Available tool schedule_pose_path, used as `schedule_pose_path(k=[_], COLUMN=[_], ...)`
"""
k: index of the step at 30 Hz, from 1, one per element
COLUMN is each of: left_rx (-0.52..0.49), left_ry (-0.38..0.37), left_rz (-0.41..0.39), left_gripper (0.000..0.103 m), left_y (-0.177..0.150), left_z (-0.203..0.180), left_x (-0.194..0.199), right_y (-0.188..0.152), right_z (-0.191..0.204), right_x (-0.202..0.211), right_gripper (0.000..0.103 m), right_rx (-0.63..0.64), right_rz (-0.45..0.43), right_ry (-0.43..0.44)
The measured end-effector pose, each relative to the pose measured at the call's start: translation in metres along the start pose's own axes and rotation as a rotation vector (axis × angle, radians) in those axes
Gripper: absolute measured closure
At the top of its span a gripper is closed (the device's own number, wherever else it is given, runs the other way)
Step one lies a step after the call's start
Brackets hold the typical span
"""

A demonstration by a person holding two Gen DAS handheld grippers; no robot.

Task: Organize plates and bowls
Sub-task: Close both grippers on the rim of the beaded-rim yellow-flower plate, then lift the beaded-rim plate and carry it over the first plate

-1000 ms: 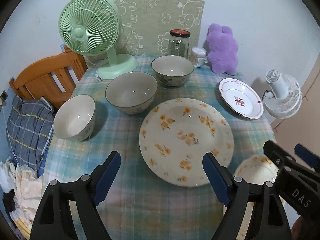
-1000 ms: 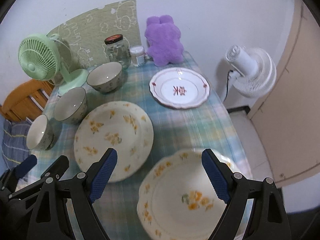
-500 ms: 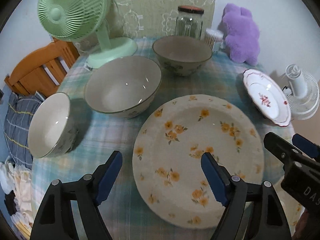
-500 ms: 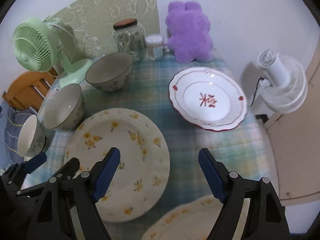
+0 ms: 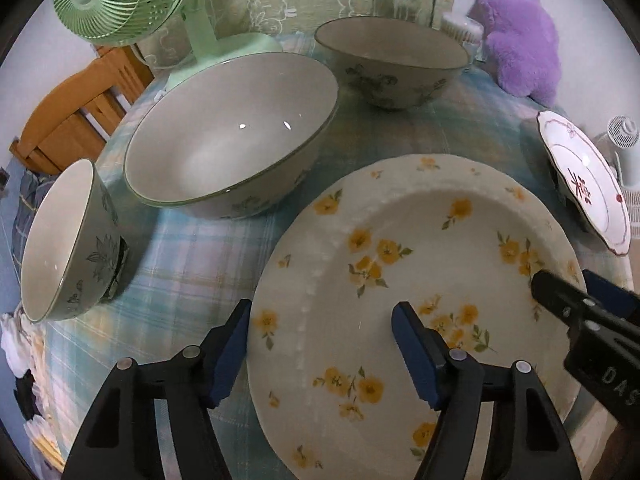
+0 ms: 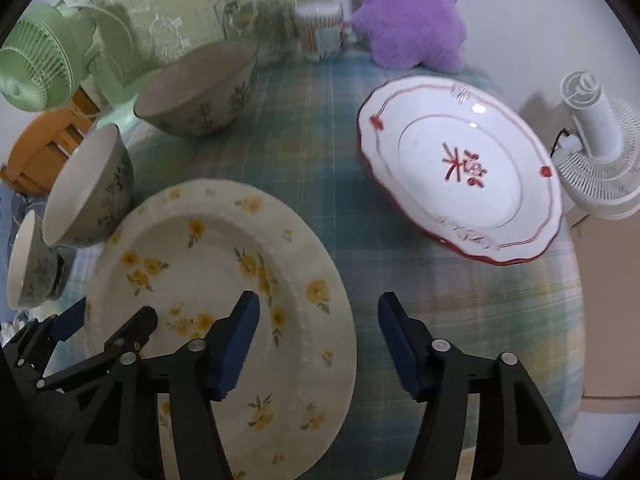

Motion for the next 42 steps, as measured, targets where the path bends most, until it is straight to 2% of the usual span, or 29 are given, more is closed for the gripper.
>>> schedule_pose_path(k=[6, 11, 18, 20, 23, 36, 42], left_rx=[0.001, -0.017, -0.01, -0.021, -0.002, -0.008, -0.011], left_ry=[0.005, 0.013, 0.016, 0.016, -0.006, -0.006, -0.007], left_rz=[0.002, 0.011, 0.046, 0.043, 0.064, 0.081, 0.077], left_gripper=[0.031, 0.031, 0.031, 0.032, 0.033, 0.034, 0.034], left_y=[0.001, 0.0, -0.021, -0.025, -0.024, -0.042, -0.053], left_z=[-0.001, -0.001, 0.011, 0.011, 0.012, 0.02, 0.029], left_x=[-0.001, 0.002, 0.006, 0.007, 0.005, 0.018, 0.035], right_y=[0.003, 0.003, -0.017, -0.023, -0.025, -0.034, -0.053], right_z=[0.008, 0.014, 0.025, 0.03, 0.034, 0.043, 0.051], right_x=[-0.012, -0.012, -0.009, -0.011, -0.013, -0.007, 0.009], right_gripper=[0.048, 0.048, 0.048, 0.041, 0.039, 0.039, 0.039], right_rx=[0.031, 0.036, 0.077, 0.082, 0.092, 0.107, 0.103], right_rz=[0.027, 0.025, 0.065, 0.079, 0.069, 0.09, 0.084], right_ry=[0.012, -0.002, -0.006, 0.0, -0.022, -0.047, -0.053])
Point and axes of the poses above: each gripper's, at about its wrist camera, not at the fingertips, and x roughly against the way its jaws point, z to its left, y to its top, the point moved 7 cm from there along -x, roughly the way its jaws point, and after that the axes turned 10 degrees about z, right-handed, at the moved point
